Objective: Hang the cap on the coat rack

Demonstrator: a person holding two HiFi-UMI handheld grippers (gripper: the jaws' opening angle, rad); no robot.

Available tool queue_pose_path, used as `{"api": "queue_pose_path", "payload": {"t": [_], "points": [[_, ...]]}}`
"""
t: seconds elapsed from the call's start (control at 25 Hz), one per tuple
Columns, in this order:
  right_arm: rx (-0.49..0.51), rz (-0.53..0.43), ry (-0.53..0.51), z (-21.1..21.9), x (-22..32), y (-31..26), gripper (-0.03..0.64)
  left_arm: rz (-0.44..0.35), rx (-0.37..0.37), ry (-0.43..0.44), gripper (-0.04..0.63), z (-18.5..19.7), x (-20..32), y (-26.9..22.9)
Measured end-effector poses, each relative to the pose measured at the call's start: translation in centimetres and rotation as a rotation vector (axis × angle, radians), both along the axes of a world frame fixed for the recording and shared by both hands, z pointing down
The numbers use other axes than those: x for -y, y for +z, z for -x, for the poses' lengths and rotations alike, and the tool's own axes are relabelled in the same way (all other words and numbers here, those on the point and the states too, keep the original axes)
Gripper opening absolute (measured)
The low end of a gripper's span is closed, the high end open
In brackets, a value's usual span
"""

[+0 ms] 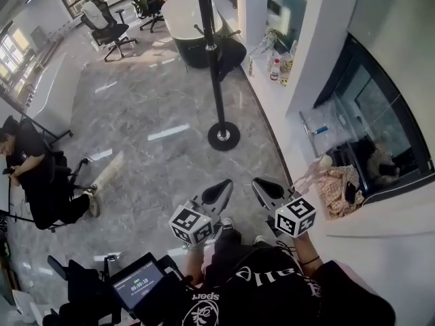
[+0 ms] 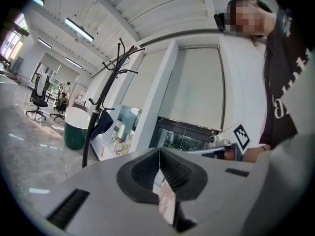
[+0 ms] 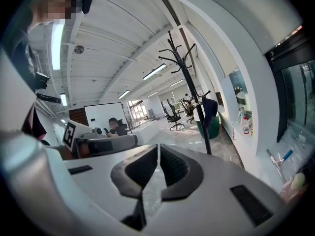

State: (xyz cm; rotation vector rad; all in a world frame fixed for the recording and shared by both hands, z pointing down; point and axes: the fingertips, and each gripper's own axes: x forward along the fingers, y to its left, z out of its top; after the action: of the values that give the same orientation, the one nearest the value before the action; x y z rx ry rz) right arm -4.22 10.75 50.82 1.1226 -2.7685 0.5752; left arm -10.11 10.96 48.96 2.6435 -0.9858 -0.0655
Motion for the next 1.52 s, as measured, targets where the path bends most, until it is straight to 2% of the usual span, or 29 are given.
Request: {"api": "queue_pose_path", "payload": {"t": [0.28, 0.44, 0.8, 1.2, 1.52], "points": [[0.001, 0.030, -0.036, -5.8, -5.3, 1.2, 0.031, 0.026, -0.014, -0.019, 0.005, -6.7, -5.2, 0.8], [0.004, 0.035, -0.063, -8.0, -7.1, 1.7, 0.029, 0.049, -0.006, -0.046, 0.005, -8.9, -7.7, 1.9], [0.011, 0.029, -0.107, -9.7, -9.8, 1.8, 0.028, 0.042, 0.007, -0.109, 0.005, -10.2, -10.9, 1.7], [0.018, 0.031, -0.095, -11.3, -10.2, 2.3, 0.028, 0.042, 0.020, -0.082, 0.005, -12.3, -11.9, 2.1], [0.020, 0.031, -0.097, -10.8, -9.7, 2.3, 0.028, 0.042, 0.034, -0.080, 0.005, -11.8, -11.5, 2.3]]}}
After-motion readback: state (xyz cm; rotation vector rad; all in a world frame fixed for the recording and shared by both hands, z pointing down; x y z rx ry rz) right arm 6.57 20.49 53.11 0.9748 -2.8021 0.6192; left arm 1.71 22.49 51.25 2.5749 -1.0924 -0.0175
